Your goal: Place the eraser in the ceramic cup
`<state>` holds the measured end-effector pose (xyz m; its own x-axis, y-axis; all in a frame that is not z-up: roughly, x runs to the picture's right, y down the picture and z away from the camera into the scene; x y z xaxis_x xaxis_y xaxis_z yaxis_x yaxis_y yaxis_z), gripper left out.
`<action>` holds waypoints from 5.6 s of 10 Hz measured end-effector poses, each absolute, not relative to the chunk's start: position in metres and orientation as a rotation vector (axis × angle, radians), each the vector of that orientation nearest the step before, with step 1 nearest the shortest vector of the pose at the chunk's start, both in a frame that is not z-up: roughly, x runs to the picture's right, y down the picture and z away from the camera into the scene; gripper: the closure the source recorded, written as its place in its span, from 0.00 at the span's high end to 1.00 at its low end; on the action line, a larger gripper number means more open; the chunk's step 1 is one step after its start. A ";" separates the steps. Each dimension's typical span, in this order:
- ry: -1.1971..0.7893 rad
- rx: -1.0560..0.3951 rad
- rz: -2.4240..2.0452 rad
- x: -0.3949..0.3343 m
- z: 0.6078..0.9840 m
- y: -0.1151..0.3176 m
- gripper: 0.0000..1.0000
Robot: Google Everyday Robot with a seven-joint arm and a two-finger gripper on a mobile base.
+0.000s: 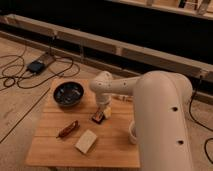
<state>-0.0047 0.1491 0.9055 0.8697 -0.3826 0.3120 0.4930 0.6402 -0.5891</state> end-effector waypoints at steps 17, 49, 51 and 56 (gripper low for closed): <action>0.014 -0.646 -0.568 0.073 0.776 0.046 0.00; 0.518 -0.781 -0.341 0.214 0.672 0.139 0.43; 0.531 -0.779 -0.350 0.217 0.669 0.137 0.65; 0.543 -0.771 -0.366 0.218 0.665 0.132 0.80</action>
<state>0.2184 0.1317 0.6648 0.8030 -0.4991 -0.3258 0.1146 0.6657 -0.7373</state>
